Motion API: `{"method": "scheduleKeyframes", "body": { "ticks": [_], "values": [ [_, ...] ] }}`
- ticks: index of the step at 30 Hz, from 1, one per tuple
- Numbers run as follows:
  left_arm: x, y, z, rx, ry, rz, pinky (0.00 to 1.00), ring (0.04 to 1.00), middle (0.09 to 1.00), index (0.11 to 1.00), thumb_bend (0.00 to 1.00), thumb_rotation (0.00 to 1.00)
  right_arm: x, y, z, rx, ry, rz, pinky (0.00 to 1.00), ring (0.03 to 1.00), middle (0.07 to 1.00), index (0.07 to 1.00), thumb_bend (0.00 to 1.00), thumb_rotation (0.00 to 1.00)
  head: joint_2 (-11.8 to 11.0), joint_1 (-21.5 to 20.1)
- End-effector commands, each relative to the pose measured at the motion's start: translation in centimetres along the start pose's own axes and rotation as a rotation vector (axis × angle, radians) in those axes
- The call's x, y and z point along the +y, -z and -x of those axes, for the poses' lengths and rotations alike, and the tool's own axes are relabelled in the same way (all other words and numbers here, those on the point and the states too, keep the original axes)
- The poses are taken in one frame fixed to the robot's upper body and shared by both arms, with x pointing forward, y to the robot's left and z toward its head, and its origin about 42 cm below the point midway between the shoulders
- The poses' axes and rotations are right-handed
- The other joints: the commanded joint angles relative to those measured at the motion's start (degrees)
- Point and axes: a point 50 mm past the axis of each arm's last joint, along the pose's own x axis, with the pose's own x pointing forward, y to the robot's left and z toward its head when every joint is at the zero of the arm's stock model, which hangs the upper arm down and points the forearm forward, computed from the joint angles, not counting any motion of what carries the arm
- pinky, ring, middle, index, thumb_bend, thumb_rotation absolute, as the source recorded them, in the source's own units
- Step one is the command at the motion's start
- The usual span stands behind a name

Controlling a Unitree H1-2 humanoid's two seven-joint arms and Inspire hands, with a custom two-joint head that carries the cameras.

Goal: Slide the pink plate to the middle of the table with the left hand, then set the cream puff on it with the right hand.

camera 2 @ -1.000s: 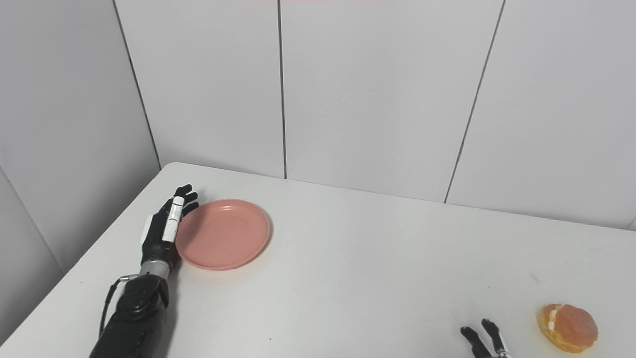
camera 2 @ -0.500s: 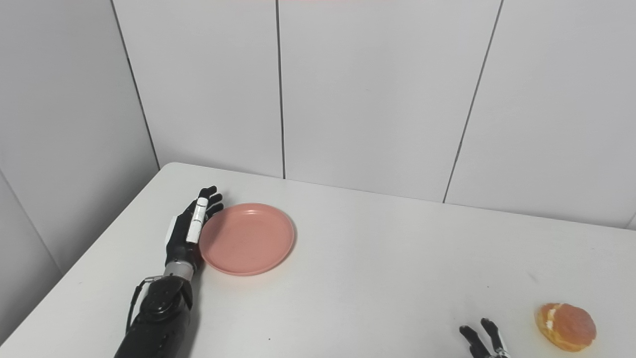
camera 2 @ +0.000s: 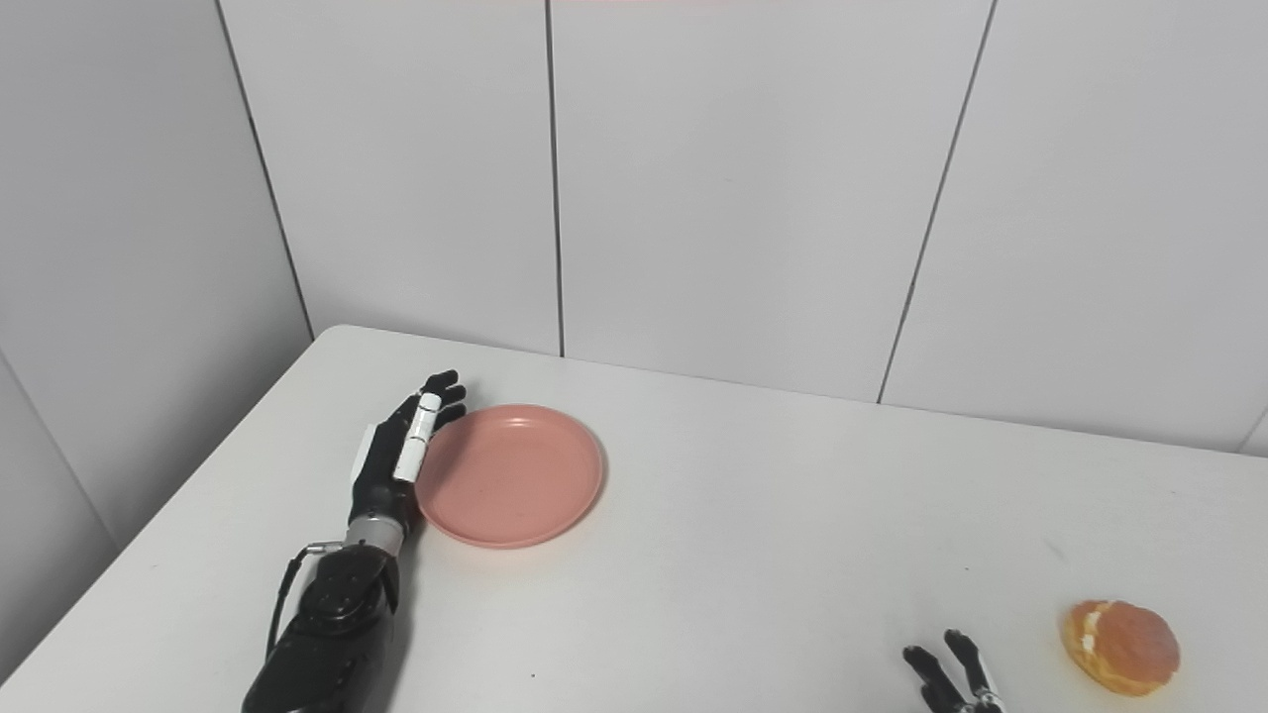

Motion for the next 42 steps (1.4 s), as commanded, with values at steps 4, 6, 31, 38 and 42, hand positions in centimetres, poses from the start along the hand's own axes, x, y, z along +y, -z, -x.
{"method": "scheduleKeyframes", "body": {
  "ticks": [4, 6, 31, 38, 42],
  "values": [
    [-4.4, 1.3, 0.9, 0.058, 0.118, 0.028, 0.80, 0.823, 0.831, 0.790, 0.72, 0.89, 2.4, 2.3, 0.7, 0.143, -0.038, -0.051, 0.95, 0.900, 0.824, 0.910, 0.86, 1.00, 0.3, -0.6],
    [-4.8, 1.4, 1.1, 0.063, 0.123, 0.030, 0.79, 0.818, 0.828, 0.785, 0.72, 0.89, 2.5, 2.3, 0.7, 0.144, -0.037, -0.051, 0.95, 0.899, 0.822, 0.907, 0.86, 1.00, 0.5, -1.2],
    [-10.0, 2.3, 3.3, 0.104, 0.256, 0.118, 0.81, 0.848, 0.845, 0.799, 0.72, 0.90, 5.4, 1.7, 0.4, 0.143, -0.035, -0.049, 0.83, 0.838, 0.779, 0.851, 0.87, 0.96, 2.6, -13.6],
    [-11.3, 2.2, 4.2, 0.120, 0.273, 0.185, 0.82, 0.861, 0.857, 0.804, 0.74, 0.92, 5.8, 1.7, 0.4, 0.142, -0.038, -0.039, 0.81, 0.817, 0.768, 0.835, 0.85, 0.93, 2.1, -17.0],
    [-12.2, 1.8, 4.8, 0.126, 0.291, 0.207, 0.81, 0.862, 0.855, 0.796, 0.76, 0.93, 6.0, 1.7, 0.2, 0.146, -0.038, -0.037, 0.80, 0.813, 0.764, 0.832, 0.84, 0.92, 2.0, -18.9]
  ]
}}
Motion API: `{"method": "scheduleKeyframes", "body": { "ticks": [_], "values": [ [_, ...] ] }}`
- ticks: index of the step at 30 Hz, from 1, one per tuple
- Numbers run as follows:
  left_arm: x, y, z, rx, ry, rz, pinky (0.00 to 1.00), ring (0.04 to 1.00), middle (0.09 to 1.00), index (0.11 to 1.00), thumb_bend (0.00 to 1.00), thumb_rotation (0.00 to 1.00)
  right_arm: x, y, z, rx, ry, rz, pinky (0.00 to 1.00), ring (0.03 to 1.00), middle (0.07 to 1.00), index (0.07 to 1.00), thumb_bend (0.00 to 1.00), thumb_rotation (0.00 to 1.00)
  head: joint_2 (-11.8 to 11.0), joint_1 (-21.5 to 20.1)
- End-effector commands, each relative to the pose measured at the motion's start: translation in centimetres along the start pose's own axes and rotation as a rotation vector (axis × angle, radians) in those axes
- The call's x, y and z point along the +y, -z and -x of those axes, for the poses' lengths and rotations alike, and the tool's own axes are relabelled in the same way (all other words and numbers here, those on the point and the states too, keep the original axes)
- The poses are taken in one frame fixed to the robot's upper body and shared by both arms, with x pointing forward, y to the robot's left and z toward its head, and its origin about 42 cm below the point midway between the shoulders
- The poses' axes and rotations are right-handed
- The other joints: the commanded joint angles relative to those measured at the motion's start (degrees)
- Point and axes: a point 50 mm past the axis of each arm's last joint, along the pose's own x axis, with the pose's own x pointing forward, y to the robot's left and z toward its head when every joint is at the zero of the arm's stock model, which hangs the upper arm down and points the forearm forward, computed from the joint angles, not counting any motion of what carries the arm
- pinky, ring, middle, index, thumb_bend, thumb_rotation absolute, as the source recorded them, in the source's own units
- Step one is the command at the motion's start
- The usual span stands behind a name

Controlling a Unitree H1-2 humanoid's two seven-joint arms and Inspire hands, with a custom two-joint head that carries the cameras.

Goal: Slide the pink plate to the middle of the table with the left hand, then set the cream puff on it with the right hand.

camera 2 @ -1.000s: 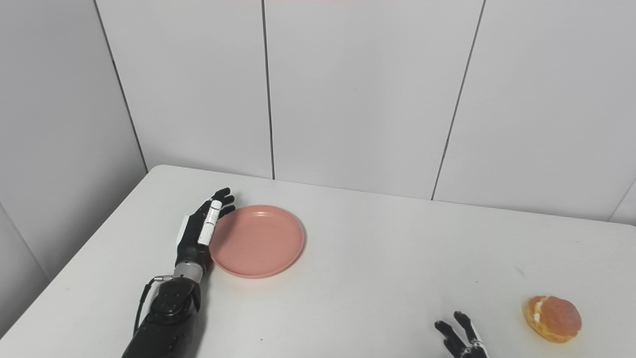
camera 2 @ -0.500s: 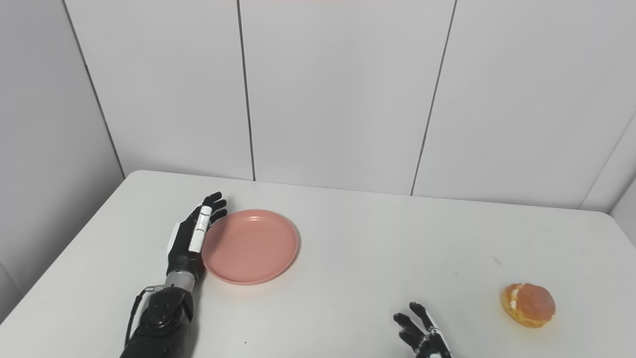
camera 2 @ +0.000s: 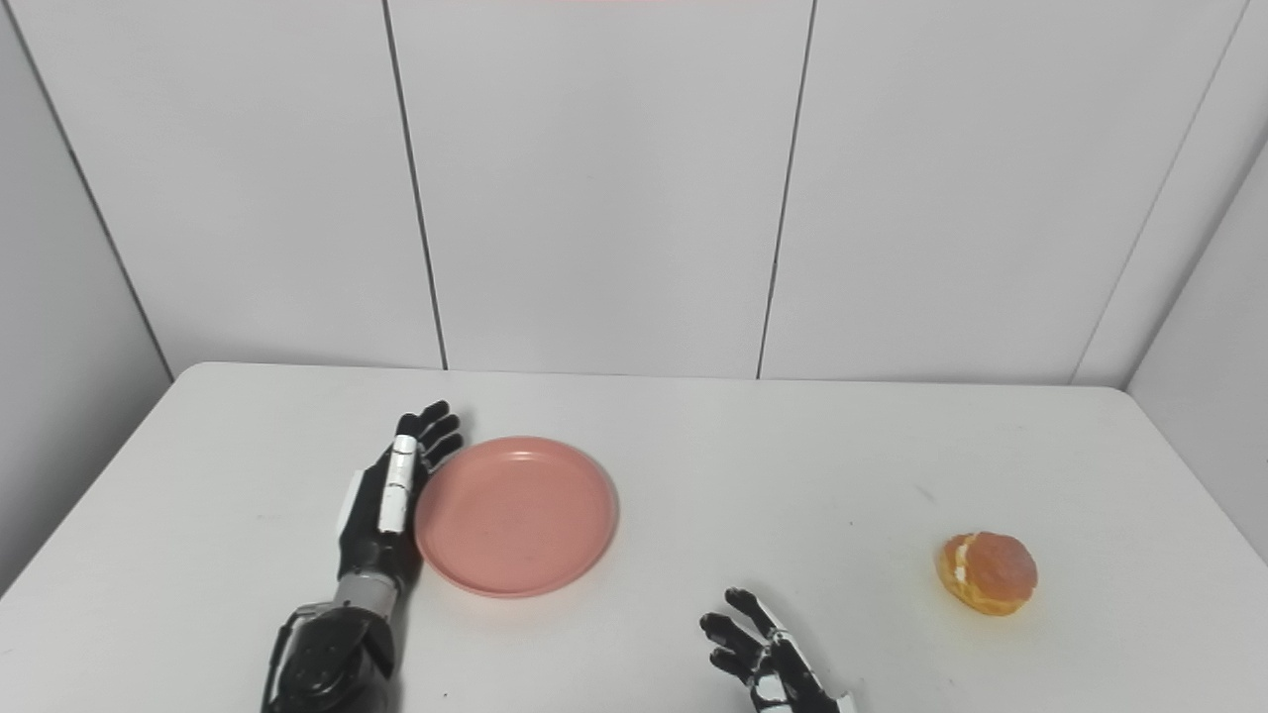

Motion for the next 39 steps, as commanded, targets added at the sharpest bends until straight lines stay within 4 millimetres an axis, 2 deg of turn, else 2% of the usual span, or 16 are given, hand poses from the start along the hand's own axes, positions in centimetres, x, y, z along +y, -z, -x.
{"method": "scheduleKeyframes", "body": {
  "ticks": [1, 15, 30, 34, 39],
  "values": [
    [-0.5, 1.7, 1.1, 0.108, 0.017, 0.019, 0.81, 0.860, 0.855, 0.791, 0.77, 0.93, 0.7, 1.6, 0.5, 0.107, -0.003, -0.014, 0.80, 0.812, 0.763, 0.831, 0.84, 0.92, 0.0, -1.3],
    [-2.9, 0.7, 2.1, 0.118, 0.059, 0.019, 0.84, 0.856, 0.861, 0.784, 0.76, 0.97, 2.5, 1.6, 0.1, 0.091, -0.013, -0.002, 0.76, 0.781, 0.760, 0.829, 0.81, 0.87, 0.8, -8.1],
    [-2.6, 1.4, 2.2, 0.131, 0.068, 0.019, 0.87, 0.878, 0.885, 0.798, 0.77, 0.97, 3.0, 1.8, 0.2, 0.055, -0.001, 0.040, 0.78, 0.803, 0.782, 0.847, 0.79, 0.90, 0.8, -8.9],
    [-2.6, 1.5, 2.2, 0.137, 0.061, 0.022, 0.86, 0.867, 0.868, 0.790, 0.77, 0.96, 2.6, 1.3, 0.2, -0.014, 0.014, 0.105, 0.79, 0.819, 0.794, 0.847, 0.76, 0.90, 0.7, -9.0],
    [-2.8, 1.9, 2.2, 0.142, 0.072, 0.009, 0.84, 0.865, 0.858, 0.782, 0.75, 0.96, 2.4, -0.5, -0.1, -0.126, 0.044, 0.183, 0.77, 0.819, 0.794, 0.836, 0.77, 0.89, 0.2, -10.2]
  ]
}}
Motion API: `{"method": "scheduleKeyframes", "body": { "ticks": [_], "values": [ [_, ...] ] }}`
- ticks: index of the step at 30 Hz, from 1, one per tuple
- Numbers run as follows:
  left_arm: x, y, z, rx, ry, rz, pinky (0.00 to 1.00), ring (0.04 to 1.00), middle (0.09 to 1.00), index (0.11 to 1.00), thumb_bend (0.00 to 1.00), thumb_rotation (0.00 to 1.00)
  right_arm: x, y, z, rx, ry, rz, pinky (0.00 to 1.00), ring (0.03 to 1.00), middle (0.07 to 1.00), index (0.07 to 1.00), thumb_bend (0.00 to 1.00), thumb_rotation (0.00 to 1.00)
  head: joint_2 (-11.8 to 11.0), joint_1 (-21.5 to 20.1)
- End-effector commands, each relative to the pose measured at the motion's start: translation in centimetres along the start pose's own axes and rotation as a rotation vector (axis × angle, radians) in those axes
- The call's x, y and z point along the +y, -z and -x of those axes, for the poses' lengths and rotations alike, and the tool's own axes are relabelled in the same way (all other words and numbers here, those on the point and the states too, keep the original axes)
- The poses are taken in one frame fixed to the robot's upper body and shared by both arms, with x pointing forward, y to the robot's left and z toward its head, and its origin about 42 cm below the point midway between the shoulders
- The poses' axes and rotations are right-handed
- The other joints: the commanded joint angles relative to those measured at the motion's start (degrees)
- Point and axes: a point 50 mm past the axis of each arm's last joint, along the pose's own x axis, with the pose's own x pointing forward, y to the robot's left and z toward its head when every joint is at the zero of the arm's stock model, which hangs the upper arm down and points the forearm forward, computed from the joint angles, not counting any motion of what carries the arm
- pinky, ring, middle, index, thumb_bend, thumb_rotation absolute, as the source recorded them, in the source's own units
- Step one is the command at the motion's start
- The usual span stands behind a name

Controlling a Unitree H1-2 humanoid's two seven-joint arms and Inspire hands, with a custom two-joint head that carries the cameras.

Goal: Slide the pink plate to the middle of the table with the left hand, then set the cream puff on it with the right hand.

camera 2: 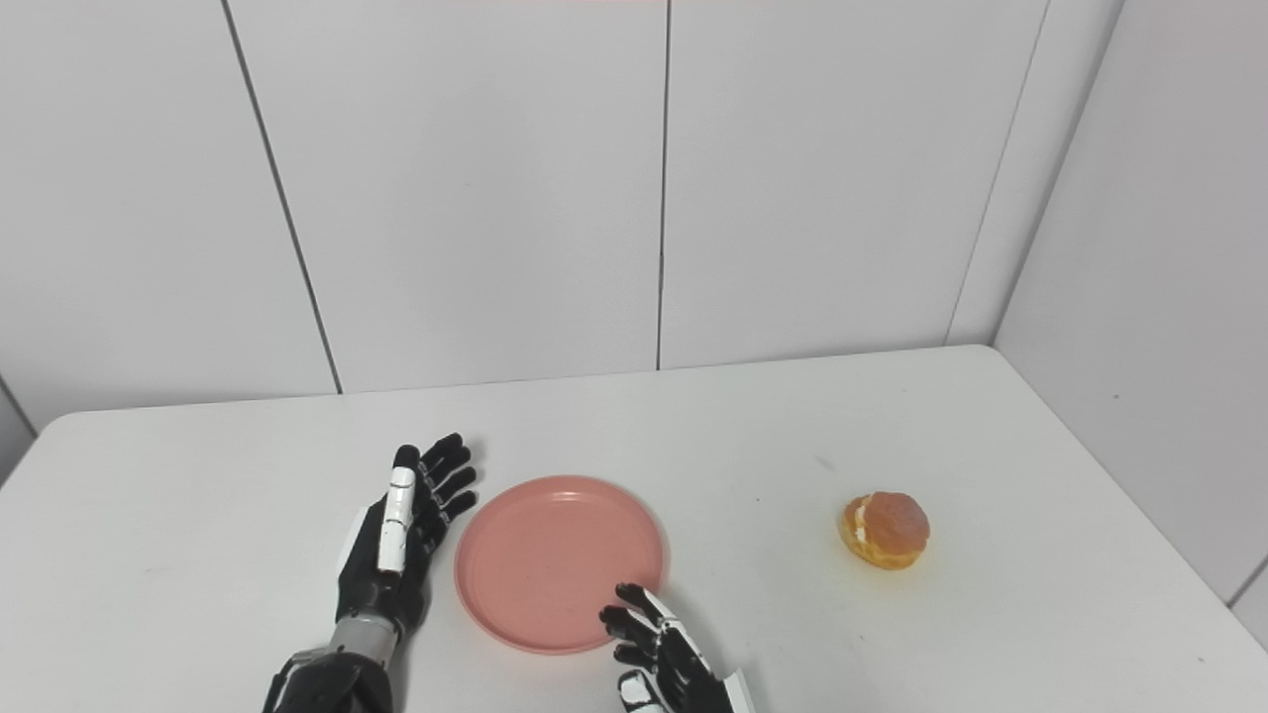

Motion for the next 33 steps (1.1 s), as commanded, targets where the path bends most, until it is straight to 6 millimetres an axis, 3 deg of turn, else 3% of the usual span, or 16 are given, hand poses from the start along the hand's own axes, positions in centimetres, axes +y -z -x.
{"method": "scheduleKeyframes", "body": {
  "ticks": [1, 10, 18, 25, 28, 33],
  "values": [
    [0.0, 2.0, 0.7, 0.080, -0.002, -0.003, 0.84, 0.869, 0.858, 0.785, 0.73, 0.97, -0.2, -1.1, 0.0, -0.060, 0.029, 0.046, 0.75, 0.814, 0.806, 0.836, 0.79, 0.90, 0.0, -0.2],
    [-0.3, 2.8, 0.8, 0.096, 0.009, -0.006, 0.85, 0.853, 0.858, 0.782, 0.74, 0.96, -2.3, -6.1, -0.2, -0.240, 0.079, 0.178, 0.79, 0.828, 0.831, 0.843, 0.83, 0.85, -0.3, -2.8],
    [0.7, 3.5, 0.3, 0.117, 0.017, 0.005, 0.89, 0.878, 0.880, 0.802, 0.75, 0.97, -3.8, -10.1, -0.4, -0.359, 0.098, 0.250, 0.77, 0.818, 0.832, 0.837, 0.86, 0.81, -1.5, -6.2],
    [1.1, 3.6, 0.1, 0.118, 0.006, 0.009, 0.87, 0.877, 0.870, 0.789, 0.76, 0.97, -5.1, -11.7, -0.6, -0.391, 0.125, 0.398, 0.74, 0.827, 0.839, 0.857, 0.90, 0.84, -2.2, -7.0],
    [1.3, 3.8, 0.1, 0.123, 0.005, 0.019, 0.87, 0.873, 0.867, 0.788, 0.77, 0.96, -6.8, -11.7, -1.2, -0.331, 0.190, 0.488, 0.74, 0.828, 0.845, 0.859, 0.88, 0.77, -3.7, -7.9],
    [1.4, 4.2, 0.2, 0.132, 0.014, 0.030, 0.89, 0.876, 0.876, 0.794, 0.74, 0.96, -8.9, -11.6, -2.4, -0.254, 0.246, 0.636, 0.65, 0.771, 0.833, 0.856, 0.83, 0.77, -4.6, -9.1]
  ]
}}
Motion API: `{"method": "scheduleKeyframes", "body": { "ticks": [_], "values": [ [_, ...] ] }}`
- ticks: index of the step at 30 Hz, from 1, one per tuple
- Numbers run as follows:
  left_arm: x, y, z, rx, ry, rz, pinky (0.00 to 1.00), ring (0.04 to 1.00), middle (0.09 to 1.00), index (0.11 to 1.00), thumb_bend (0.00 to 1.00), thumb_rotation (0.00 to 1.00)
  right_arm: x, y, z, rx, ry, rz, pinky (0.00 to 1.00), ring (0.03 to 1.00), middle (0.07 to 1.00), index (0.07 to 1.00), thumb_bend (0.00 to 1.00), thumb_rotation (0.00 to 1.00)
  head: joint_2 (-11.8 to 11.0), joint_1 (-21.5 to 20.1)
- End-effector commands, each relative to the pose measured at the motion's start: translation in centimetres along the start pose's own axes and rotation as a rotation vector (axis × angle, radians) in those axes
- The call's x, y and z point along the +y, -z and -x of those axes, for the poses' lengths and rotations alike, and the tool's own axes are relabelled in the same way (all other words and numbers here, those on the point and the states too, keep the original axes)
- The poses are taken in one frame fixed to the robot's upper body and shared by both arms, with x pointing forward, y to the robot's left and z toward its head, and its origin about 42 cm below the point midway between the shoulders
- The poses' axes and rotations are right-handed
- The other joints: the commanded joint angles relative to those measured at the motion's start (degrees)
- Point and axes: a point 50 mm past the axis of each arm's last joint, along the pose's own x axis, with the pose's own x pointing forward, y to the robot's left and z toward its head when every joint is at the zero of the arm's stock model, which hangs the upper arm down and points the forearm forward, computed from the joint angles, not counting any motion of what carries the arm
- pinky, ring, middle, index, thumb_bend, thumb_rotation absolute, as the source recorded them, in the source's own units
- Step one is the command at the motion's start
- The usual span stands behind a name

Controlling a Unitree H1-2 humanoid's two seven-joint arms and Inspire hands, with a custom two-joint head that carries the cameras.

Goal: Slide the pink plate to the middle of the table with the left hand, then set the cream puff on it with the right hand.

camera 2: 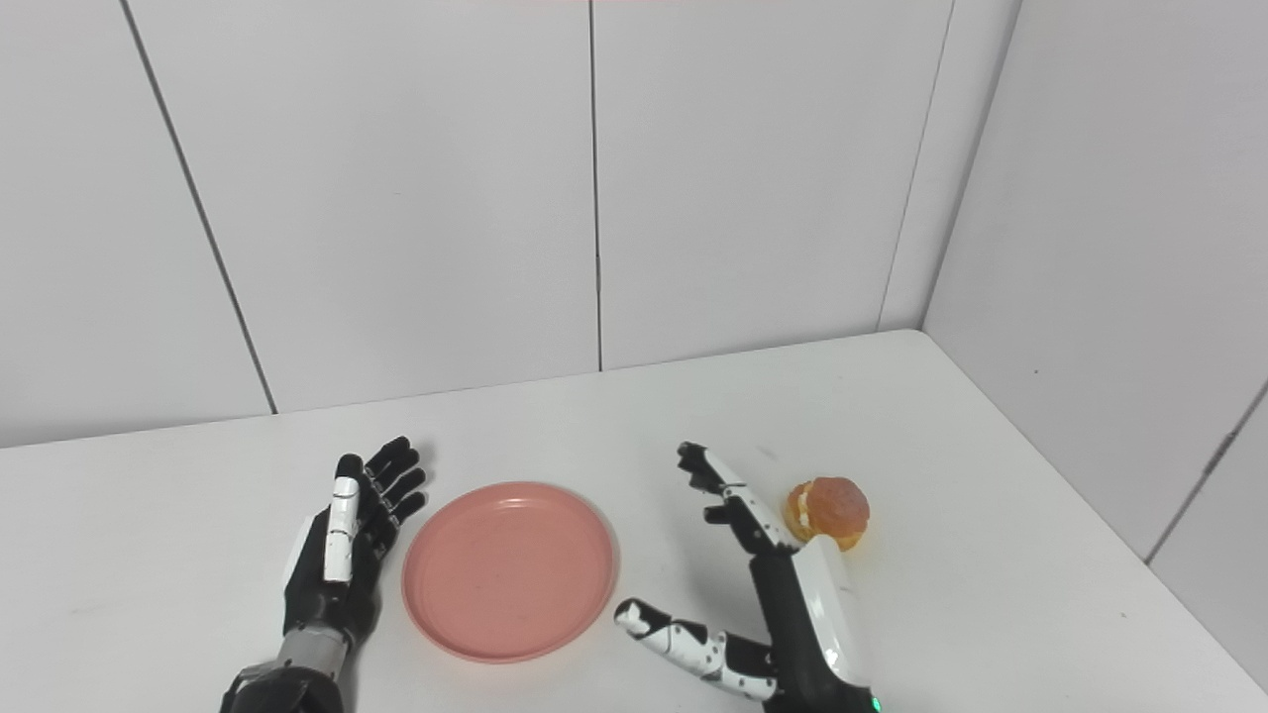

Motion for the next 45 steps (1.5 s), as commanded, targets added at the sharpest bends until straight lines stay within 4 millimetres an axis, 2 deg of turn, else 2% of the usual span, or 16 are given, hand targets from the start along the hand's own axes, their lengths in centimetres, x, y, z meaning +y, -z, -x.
{"method": "scheduleKeyframes", "body": {
  "ticks": [1, 3, 7, 9, 10, 13, 14, 17, 21, 26, 27, 30, 40, 45],
  "values": [
    [1.3, 3.7, 1.8, 0.152, -0.035, 0.031, 0.89, 0.877, 0.876, 0.794, 0.74, 0.96, -0.9, -0.4, -1.2, -0.020, 0.024, 0.059, 0.65, 0.771, 0.833, 0.856, 0.83, 0.77, -0.4, -0.4],
    [1.6, 3.8, 1.8, 0.156, -0.035, 0.034, 0.90, 0.883, 0.884, 0.801, 0.74, 0.96, -1.3, 0.0, -1.7, 0.002, 0.026, 0.079, 0.67, 0.793, 0.844, 0.860, 0.85, 0.74, -0.8, -0.5],
    [2.0, 3.8, 1.9, 0.157, -0.043, 0.020, 0.89, 0.884, 0.881, 0.803, 0.73, 0.97, -2.3, 0.7, -2.7, 0.055, 0.007, 0.069, 0.68, 0.808, 0.866, 0.864, 0.88, 0.62, -0.7, 0.1],
    [2.2, 3.7, 1.9, 0.154, -0.047, 0.019, 0.88, 0.884, 0.885, 0.802, 0.74, 0.97, -2.7, 0.9, -3.3, 0.061, -0.002, 0.083, 0.67, 0.808, 0.867, 0.863, 0.90, 0.59, -0.4, 0.2],
    [2.3, 3.6, 1.9, 0.153, -0.050, 0.018, 0.87, 0.877, 0.880, 0.793, 0.74, 0.96, -3.0, 1.0, -3.6, 0.064, -0.003, 0.092, 0.71, 0.819, 0.866, 0.858, 0.91, 0.57, -0.4, 0.2],
    [2.6, 3.4, 1.8, 0.151, -0.049, 0.014, 0.87, 0.877, 0.880, 0.796, 0.74, 0.96, -3.9, 1.3, -4.7, 0.074, 0.000, 0.123, 0.74, 0.827, 0.867, 0.855, 0.91, 0.56, -0.2, 0.1],
    [2.7, 3.4, 1.8, 0.152, -0.049, 0.013, 0.88, 0.880, 0.883, 0.798, 0.75, 0.96, -4.4, 1.5, -5.2, 0.081, 0.002, 0.136, 0.74, 0.837, 0.872, 0.860, 0.90, 0.52, -0.2, 0.2],
    [2.7, 3.3, 2.0, 0.155, -0.048, 0.011, 0.89, 0.880, 0.881, 0.795, 0.75, 0.97, -5.7, 2.1, -6.6, 0.092, 0.008, 0.216, 0.71, 0.840, 0.879, 0.863, 0.91, 0.43, 0.0, 0.2],
    [2.6, 3.4, 2.1, 0.157, -0.042, 0.007, 0.89, 0.882, 0.884, 0.803, 0.75, 0.97, -7.4, 2.2, -8.3, 0.077, -0.003, 0.389, 0.65, 0.812, 0.869, 0.846, 0.95, 0.39, 0.2, 0.1],
    [2.4, 3.4, 2.1, 0.160, -0.038, 0.008, 0.89, 0.882, 0.879, 0.799, 0.74, 0.97, -9.7, 2.7, -10.7, 0.136, -0.061, 0.529, 0.65, 0.838, 0.880, 0.839, 1.00, 0.32, 0.4, 0.0],
    [2.4, 3.4, 2.1, 0.160, -0.038, 0.007, 0.88, 0.878, 0.873, 0.796, 0.74, 0.97, -9.9, 2.8, -11.0, 0.150, -0.068, 0.539, 0.63, 0.839, 0.885, 0.837, 1.00, 0.26, 0.4, 0.0],
    [2.2, 3.5, 2.1, 0.162, -0.033, 0.006, 0.87, 0.872, 0.868, 0.793, 0.75, 0.98, -10.5, 3.3, -12.0, 0.187, -0.103, 0.586, 0.59, 0.824, 0.883, 0.833, 1.00, 0.16, 0.4, 0.0],
    [1.8, 3.5, 2.2, 0.163, -0.024, 0.010, 0.88, 0.870, 0.868, 0.804, 0.74, 0.99, -11.3, 6.9, -15.0, 0.372, -0.273, 0.749, 0.56, 0.826, 0.879, 0.818, 1.00, 0.16, 0.4, 0.0],
    [1.7, 3.6, 2.3, 0.167, -0.027, 0.008, 0.87, 0.861, 0.870, 0.799, 0.75, 0.98, -11.1, 8.3, -15.8, 0.429, -0.349, 0.750, 0.55, 0.778, 0.863, 0.806, 1.00, 0.14, 0.5, 0.1]
  ]
}}
